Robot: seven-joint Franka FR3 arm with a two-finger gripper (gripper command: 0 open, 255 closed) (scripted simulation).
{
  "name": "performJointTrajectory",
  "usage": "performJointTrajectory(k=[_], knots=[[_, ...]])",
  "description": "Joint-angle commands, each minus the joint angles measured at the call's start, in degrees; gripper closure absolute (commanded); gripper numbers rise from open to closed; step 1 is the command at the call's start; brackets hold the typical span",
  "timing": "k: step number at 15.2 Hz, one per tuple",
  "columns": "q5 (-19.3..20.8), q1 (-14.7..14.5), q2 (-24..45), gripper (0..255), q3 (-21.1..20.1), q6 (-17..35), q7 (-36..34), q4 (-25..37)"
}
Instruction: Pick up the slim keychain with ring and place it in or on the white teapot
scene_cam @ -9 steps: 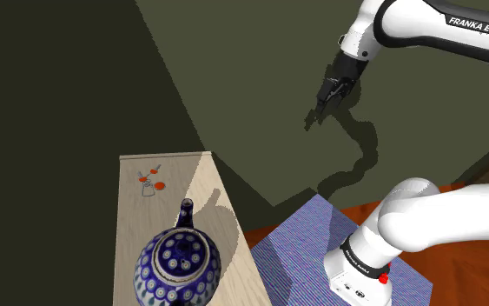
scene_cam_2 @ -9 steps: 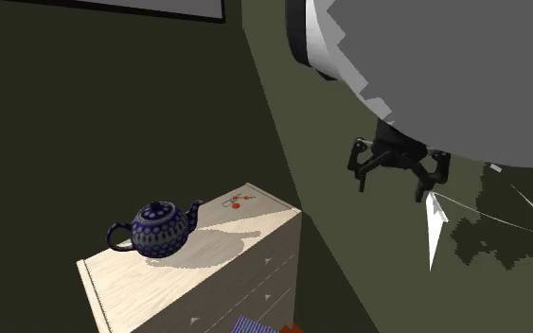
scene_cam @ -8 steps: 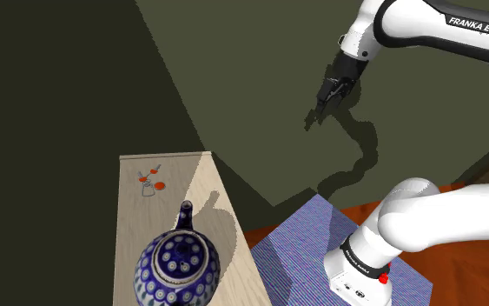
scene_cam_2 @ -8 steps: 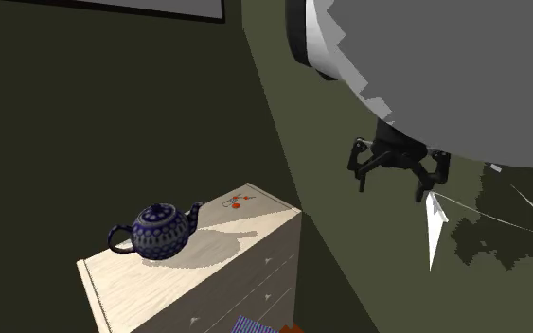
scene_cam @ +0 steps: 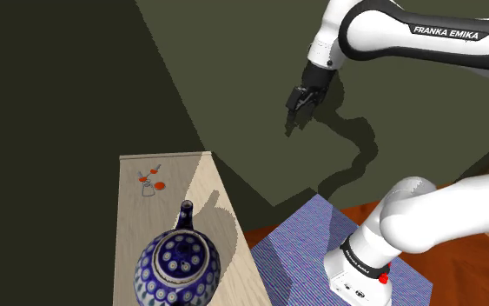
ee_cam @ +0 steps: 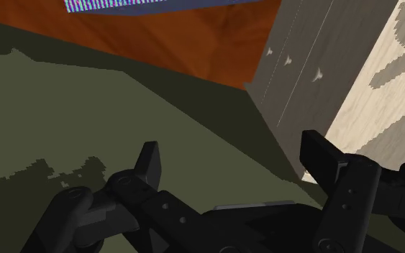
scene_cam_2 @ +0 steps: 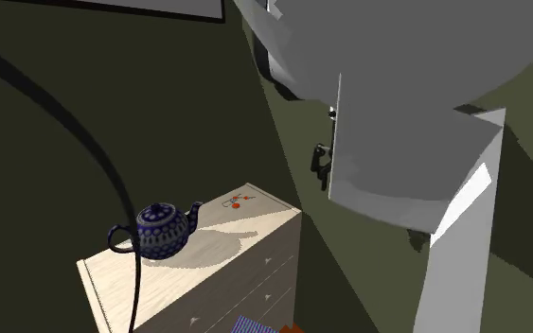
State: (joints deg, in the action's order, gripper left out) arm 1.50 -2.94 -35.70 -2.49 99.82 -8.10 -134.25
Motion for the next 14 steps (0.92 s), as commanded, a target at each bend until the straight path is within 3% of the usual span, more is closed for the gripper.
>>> performJointTrajectory(k=[1, 14], knots=[[-1.0, -0.8, 2.8, 0, -1.8, 1.4, -2.2, 1.0], [-2.6, -4.8, 24.1, 0, -12.7, 10.3, -16.3, 11.3]])
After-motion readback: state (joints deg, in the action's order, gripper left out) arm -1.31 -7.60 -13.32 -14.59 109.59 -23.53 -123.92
